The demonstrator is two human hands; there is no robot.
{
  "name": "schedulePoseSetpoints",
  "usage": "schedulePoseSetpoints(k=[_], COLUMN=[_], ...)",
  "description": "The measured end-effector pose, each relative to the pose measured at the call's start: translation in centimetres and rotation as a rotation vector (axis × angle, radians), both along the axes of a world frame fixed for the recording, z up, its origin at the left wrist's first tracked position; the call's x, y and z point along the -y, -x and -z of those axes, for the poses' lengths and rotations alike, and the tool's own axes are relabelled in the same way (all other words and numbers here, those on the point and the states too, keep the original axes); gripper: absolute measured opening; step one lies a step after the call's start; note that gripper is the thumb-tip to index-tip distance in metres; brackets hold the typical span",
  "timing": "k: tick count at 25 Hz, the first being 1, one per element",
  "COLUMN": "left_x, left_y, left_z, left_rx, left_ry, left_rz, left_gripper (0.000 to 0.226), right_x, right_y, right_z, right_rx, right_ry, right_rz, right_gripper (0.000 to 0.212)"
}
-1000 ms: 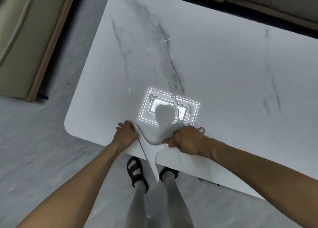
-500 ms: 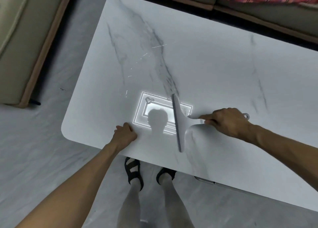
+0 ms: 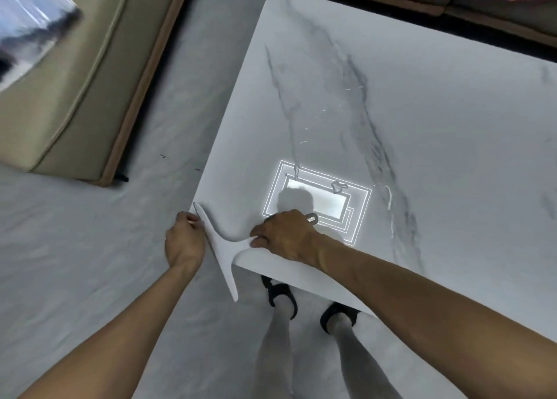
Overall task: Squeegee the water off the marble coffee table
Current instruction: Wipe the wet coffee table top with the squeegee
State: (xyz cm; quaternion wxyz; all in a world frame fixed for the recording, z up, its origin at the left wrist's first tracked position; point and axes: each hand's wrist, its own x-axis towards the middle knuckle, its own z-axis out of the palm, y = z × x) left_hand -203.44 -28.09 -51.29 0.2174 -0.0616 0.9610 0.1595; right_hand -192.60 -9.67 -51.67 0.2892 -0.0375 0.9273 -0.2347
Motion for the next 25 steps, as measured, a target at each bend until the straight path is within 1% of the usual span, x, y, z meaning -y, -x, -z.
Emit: schedulePoseSetpoints(k=[3, 6, 8, 11, 12, 14, 16, 17, 20, 21, 23, 25], left_x=[0.1, -2.3, -4.8, -8.2, -9.0, -9.9, -10.0, -9.9, -8.8, -8.3, -7.2, -6.3], left_y=[2.1, 2.5, 2.1, 1.4, 1.2, 1.2, 1.5, 1.7, 2.7, 3.1, 4.2, 5.1], left_z=[1.0, 1.4, 1.2, 0.9, 0.6, 0.4, 0.3, 0.3, 0.2, 0.3, 0.4, 0.7], left_rx=[0.066, 0.21, 0.293, 0.326, 0.321, 0.309, 0.295, 0.288, 0.254, 0.227, 0.156, 0.088], left_ry=[-0.012, -0.076, -0.113, -0.195, -0.219, -0.25, -0.251, -0.246, -0.236, -0.236, -0.22, -0.189], left_rz=[0.082, 0.214, 0.264, 0.317, 0.332, 0.334, 0.289, 0.25, 0.114, 0.09, 0.076, 0.074], left_gripper=[0.022, 0.031, 0.027, 0.006, 0.009, 0.013, 0.022, 0.027, 0.038, 0.037, 0.032, 0.029], right_x=[-1.6, -7.6, -12.5, -18.5, -20.0, -22.1, -22.5, -22.0, -17.5, -15.5, -11.2, -8.5], right_y=[2.1, 0.2, -2.9, -8.8, -10.5, -12.7, -12.7, -11.8, -6.2, -3.8, 0.9, 4.5], right_z=[0.2, -0.9, -2.5, -4.9, -5.6, -7.0, -7.6, -7.7, -6.3, -5.3, -3.2, -1.4], right_rx=[0.026, 0.021, 0.051, 0.124, 0.141, 0.168, 0.182, 0.178, 0.118, 0.102, 0.085, 0.077], right_ry=[-0.03, -0.132, -0.211, -0.351, -0.41, -0.533, -0.574, -0.542, -0.281, -0.206, -0.125, -0.069], right_rz=[0.057, 0.179, 0.283, 0.483, 0.542, 0.581, 0.544, 0.511, 0.341, 0.247, 0.061, -0.027], right_gripper=[0.039, 0.039, 0.04, 0.043, 0.045, 0.053, 0.056, 0.053, 0.041, 0.04, 0.039, 0.037])
